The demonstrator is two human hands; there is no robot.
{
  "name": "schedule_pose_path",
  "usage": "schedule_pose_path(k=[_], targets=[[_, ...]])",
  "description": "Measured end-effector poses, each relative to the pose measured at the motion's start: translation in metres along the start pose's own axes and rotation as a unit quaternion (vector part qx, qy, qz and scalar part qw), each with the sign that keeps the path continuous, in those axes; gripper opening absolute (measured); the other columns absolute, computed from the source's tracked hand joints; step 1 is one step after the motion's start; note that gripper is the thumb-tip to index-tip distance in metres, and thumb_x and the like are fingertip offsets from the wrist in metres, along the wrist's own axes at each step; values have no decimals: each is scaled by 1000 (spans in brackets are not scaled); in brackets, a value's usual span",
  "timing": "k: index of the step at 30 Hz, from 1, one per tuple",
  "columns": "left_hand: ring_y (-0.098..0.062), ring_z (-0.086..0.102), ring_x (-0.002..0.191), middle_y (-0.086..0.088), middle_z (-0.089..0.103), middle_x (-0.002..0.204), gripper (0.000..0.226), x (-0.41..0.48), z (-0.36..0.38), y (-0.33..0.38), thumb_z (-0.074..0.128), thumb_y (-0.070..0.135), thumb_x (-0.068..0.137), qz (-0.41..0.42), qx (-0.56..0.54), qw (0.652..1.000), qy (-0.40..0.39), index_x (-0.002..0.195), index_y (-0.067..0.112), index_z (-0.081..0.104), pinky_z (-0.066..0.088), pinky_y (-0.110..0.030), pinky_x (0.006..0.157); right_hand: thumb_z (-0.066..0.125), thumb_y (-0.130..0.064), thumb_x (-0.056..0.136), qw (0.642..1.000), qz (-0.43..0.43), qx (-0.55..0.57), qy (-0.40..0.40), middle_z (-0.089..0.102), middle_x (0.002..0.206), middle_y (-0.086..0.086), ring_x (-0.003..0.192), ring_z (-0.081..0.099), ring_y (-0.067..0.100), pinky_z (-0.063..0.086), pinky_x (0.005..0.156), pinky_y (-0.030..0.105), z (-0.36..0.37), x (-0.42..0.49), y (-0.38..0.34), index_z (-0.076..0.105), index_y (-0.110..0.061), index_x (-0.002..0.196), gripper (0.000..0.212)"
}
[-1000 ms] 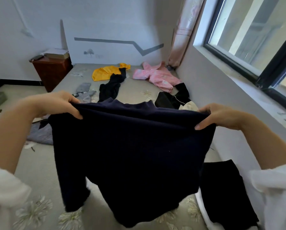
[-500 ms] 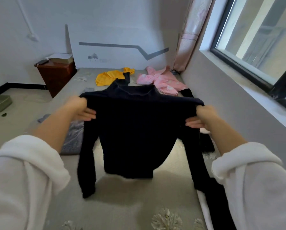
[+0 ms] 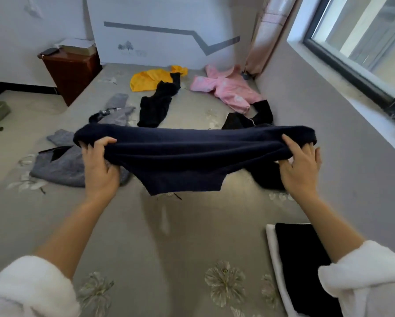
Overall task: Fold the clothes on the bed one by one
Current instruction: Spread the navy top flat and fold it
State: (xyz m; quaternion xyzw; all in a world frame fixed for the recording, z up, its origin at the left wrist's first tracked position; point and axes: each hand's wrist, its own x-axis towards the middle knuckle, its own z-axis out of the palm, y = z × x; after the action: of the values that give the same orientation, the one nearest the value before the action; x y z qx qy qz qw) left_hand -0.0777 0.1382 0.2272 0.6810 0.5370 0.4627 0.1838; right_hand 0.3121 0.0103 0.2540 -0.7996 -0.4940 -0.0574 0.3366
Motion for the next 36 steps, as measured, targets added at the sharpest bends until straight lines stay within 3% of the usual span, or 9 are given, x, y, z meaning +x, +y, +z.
schedule_pose_path(k=[7, 15, 18, 20, 21, 24, 28, 33, 36], targets=[[-40, 23, 136, -22, 40, 140, 47, -143, 8, -91, 52, -15, 82, -153, 89, 969, -174, 123, 7, 55, 26, -51, 110, 56, -19, 93, 970, 39, -106, -216, 37, 150, 13, 144, 22, 28, 5, 118, 40, 63, -134, 50, 44, -19, 143, 52], [-30, 38, 131, -15, 35, 148, 53, -285, 34, -179, 54, 3, 92, -350, 120, 845, -386, 143, 11, 38, 35, -32, 101, 46, -38, 97, 846, 165, -135, -489, 36, 148, 0, 142, 25, 22, 25, 114, 39, 130, -283, 93, 36, -22, 146, 53], [-20, 56, 102, -11, 48, 134, 58, -320, 40, -183, 55, 3, 91, -448, 56, 810, -373, 145, 9, 33, 42, -28, 85, 52, -13, 94, 814, 294, -42, -499, 55, 129, 17, 120, 50, 34, 44, 92, 35, 137, -321, 94, 53, -1, 127, 35], [-19, 58, 87, -11, 56, 117, 57, -338, 44, -185, 57, 5, 89, -511, 61, 805, -295, 142, 7, 34, 45, -33, 77, 53, -11, 94, 783, 376, -22, -495, 60, 113, 14, 107, 57, 32, 39, 78, 30, 140, -342, 90, 55, 0, 118, 27], [-25, 58, 90, -14, 57, 115, 54, -345, 47, -185, 57, 8, 89, -551, 60, 796, -244, 138, 5, 35, 47, -37, 80, 52, -11, 94, 774, 401, -19, -490, 58, 97, 6, 92, 58, 26, 36, 74, 29, 143, -352, 88, 57, -7, 100, 10], [-29, 57, 87, -15, 58, 102, 30, -358, 60, -178, 58, 13, 90, -664, -29, 733, -145, 117, 3, 50, 48, -41, 81, 50, -2, 88, 758, 467, 25, -454, 40, 67, 0, 59, 38, 13, 32, 57, 28, 163, -371, 77, 39, -16, 63, 31], [-15, 59, 80, -5, 62, 94, 15, -362, 81, -169, 63, 18, 91, -702, -137, 684, -142, 101, 9, 59, 48, -30, 69, 58, -14, 90, 692, 561, 142, -431, 57, 80, 5, 79, 55, 19, 47, 66, 29, 200, -380, 51, 54, -13, 82, 9], [-25, 58, 88, -11, 60, 100, 27, -364, 92, -174, 62, 14, 89, -672, -69, 710, -200, 111, 3, 52, 50, -38, 79, 71, -16, 86, 682, 606, 177, -370, 58, 108, 15, 103, 59, 30, 50, 93, 40, 236, -387, 30, 45, -9, 116, 40], [-22, 54, 71, -11, 57, 84, 12, -364, 80, -176, 57, 6, 83, -683, -58, 689, -236, 93, 6, 49, 48, -33, 62, 65, 3, 82, 633, 664, 191, -348, 57, 76, 15, 67, 59, 28, 57, 62, 35, 234, -390, 34, 55, 2, 94, 16]])
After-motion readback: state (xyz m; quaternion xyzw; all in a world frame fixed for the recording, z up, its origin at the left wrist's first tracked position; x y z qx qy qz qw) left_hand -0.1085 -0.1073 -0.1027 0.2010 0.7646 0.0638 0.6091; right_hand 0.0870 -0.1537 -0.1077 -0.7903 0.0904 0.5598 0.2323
